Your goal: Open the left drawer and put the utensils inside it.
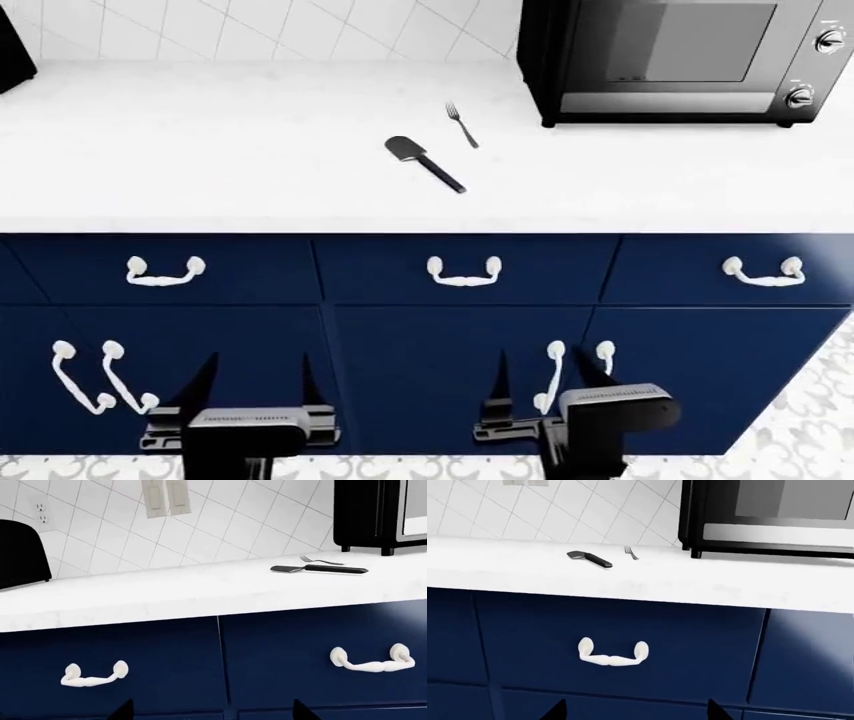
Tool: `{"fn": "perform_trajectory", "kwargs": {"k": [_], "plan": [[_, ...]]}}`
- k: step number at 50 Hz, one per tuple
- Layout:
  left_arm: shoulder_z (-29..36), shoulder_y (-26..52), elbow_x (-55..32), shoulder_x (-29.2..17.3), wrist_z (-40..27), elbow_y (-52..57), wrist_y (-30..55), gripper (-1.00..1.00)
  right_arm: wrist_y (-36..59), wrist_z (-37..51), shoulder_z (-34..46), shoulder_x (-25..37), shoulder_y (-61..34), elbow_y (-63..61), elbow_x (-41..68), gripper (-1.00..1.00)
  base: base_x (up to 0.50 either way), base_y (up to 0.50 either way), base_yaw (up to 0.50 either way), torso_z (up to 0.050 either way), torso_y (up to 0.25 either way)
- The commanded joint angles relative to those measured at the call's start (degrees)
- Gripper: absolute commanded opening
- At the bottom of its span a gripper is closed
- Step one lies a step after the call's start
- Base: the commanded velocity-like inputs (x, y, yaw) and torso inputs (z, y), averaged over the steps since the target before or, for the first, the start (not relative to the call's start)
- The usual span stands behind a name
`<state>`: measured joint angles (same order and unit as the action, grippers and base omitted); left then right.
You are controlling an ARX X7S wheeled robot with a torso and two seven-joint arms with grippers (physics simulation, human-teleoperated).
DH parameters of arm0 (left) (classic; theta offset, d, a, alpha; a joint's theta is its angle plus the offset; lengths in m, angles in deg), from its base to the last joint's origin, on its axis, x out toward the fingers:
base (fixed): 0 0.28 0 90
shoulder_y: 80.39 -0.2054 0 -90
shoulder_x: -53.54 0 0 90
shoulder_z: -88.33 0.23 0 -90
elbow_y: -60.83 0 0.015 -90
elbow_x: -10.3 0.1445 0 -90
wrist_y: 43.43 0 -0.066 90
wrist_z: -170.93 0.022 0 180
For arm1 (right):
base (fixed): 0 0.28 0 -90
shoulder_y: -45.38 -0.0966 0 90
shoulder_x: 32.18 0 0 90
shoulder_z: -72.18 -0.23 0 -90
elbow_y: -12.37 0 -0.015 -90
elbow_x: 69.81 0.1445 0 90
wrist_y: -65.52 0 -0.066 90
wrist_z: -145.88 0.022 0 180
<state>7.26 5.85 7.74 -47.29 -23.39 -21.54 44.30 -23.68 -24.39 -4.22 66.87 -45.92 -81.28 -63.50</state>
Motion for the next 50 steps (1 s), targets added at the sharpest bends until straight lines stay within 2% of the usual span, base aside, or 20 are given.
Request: {"fn": "perform_trajectory", "kwargs": {"k": [1,5,13,19,31,44,50], "plan": [[-0.7,0.0,-1.8,-0.1,-0.6,0.6,0.9,1.0,-5.3,-6.5,-2.0,-2.9,-4.1,8.4,11.3,1.0,0.0,0.0,0.0,0.0,0.0],[-0.5,0.1,-1.8,-0.2,-0.8,0.5,0.8,1.0,-7.3,-13.6,-4.5,-5.2,-7.3,15.5,21.6,1.0,0.0,0.0,0.0,0.0,0.0],[-0.3,0.1,-1.8,-0.4,-1.2,0.6,0.7,1.0,-3.1,-26.6,-9.9,-7.9,-12.9,25.9,43.2,1.0,0.0,0.0,0.0,0.0,0.0],[0.0,0.2,-0.7,-0.5,-2.1,0.1,0.2,1.0,-0.5,-26.9,-12.3,-8.3,-15.3,30.8,52.7,1.0,0.0,0.0,0.0,0.0,0.0],[-0.1,0.3,-1.6,-0.7,-2.6,0.0,0.1,1.0,-3.1,-26.4,-11.1,-8.3,-19.8,38.7,57.8,1.0,0.0,0.0,0.0,0.0,0.0],[-1.7,0.3,-3.7,-1.5,-3.2,1.3,1.2,1.0,-7.4,-25.9,-0.2,-8.6,-25.2,46.6,62.6,1.0,0.08,0.0,0.0,0.0,0.0],[-1.7,0.5,-4.1,-1.5,-3.4,1.1,1.2,1.0,-9.6,-24.9,1.2,-8.3,-26.1,48.1,63.1,1.0,0.16,0.0,0.0,0.0,0.0]]}}
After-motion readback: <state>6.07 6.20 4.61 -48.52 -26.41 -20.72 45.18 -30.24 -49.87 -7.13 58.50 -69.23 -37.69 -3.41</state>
